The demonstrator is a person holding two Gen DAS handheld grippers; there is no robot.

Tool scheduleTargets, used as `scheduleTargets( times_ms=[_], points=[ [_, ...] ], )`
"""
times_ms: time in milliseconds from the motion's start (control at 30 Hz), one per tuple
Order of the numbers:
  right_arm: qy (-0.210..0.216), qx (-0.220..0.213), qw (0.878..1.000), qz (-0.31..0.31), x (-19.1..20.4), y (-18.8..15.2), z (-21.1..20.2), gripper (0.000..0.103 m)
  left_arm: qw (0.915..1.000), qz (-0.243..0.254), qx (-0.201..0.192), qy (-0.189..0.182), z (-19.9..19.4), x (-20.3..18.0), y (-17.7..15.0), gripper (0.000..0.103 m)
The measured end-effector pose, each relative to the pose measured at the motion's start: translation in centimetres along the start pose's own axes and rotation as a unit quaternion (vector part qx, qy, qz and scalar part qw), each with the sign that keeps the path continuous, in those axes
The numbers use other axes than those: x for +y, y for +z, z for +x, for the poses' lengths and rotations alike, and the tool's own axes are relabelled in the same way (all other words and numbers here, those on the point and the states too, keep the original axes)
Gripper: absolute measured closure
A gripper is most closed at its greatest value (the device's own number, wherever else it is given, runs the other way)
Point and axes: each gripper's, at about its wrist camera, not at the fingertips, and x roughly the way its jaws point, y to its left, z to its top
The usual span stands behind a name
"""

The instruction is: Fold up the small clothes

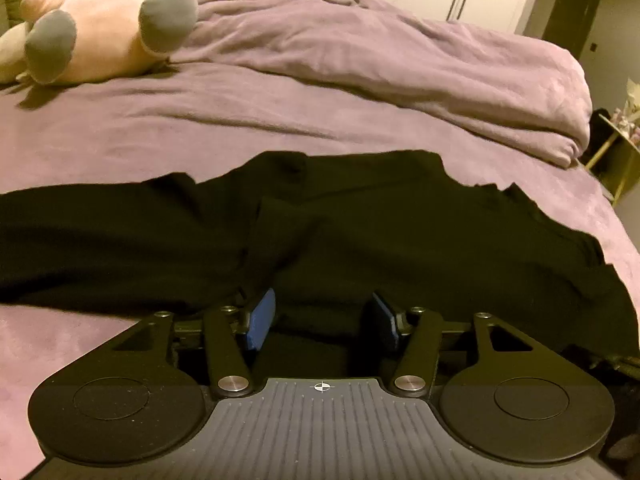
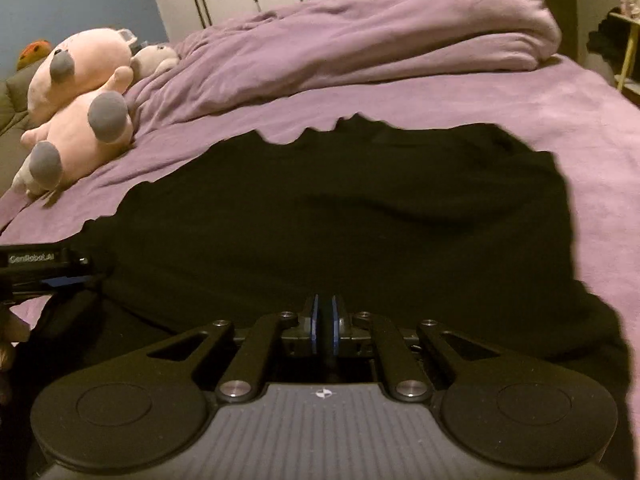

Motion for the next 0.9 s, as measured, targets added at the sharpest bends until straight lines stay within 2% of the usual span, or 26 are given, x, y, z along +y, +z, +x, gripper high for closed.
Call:
scheduleTargets(
  times_ms=[100,200,267,333,367,400,467,500,533,600,633,767,900],
  points=[
    [-0.015,-0.005,1.000,0.001,-1.9,-0.2,-1.0,0.098,1.0000,-0.003,-0.001,-0.005,-0.1,0.4,-0.1,0.049],
    [-0.024,-0.009,1.000,0.007,-3.1,-0.2,-1.7,0.098,0.9994,-0.028,0.002,-0.018,-0.9,1.2,-0.3,0.047],
    [-0.033,-0.013,0.999,0.018,-3.7,0.1,-1.6,0.098,0.9977,-0.058,0.002,-0.037,-1.3,1.9,-0.2,0.039],
    [-0.043,-0.017,0.998,0.037,-4.8,-0.2,-2.4,0.098,0.9956,-0.082,0.007,-0.045,-1.9,2.6,-0.3,0.038],
    [-0.066,-0.017,0.997,0.041,-4.9,-0.3,-2.5,0.098,0.9951,-0.089,0.008,-0.044,-2.3,3.0,-0.4,0.029],
    [-0.082,-0.018,0.996,0.037,-4.9,-0.4,-2.8,0.098,0.9950,-0.094,0.009,-0.032,-2.7,3.3,-0.5,0.024],
    [-0.138,-0.013,0.990,0.014,-4.1,-0.7,-3.8,0.098,0.9940,-0.108,-0.002,-0.015,-4.1,4.6,-1.1,0.022],
    [-0.155,-0.015,0.988,0.007,-3.5,-1.1,-4.6,0.093,0.9929,-0.118,-0.006,-0.010,-4.9,5.6,-1.3,0.022],
    [-0.155,-0.014,0.988,0.011,-3.1,-1.5,-5.5,0.082,0.9914,-0.130,-0.010,-0.002,-5.6,6.8,-1.6,0.022],
    [-0.134,-0.013,0.990,0.030,-2.5,-2.9,-7.4,0.072,0.9869,-0.158,-0.023,0.019,-7.2,9.5,-2.0,0.021],
    [-0.121,-0.013,0.992,0.034,-2.1,-3.8,-8.3,0.072,0.9839,-0.172,-0.029,0.036,-7.9,11.1,-2.2,0.021],
    [-0.114,0.003,0.993,0.033,-0.6,-6.9,-10.7,0.068,0.9659,-0.224,-0.052,0.119,-10.3,18.1,-2.3,0.023],
    [-0.118,0.010,0.992,0.045,-0.2,-8.2,-11.7,0.067,0.9403,-0.255,-0.084,0.209,-12.2,24.0,-2.1,0.025]
  ],
)
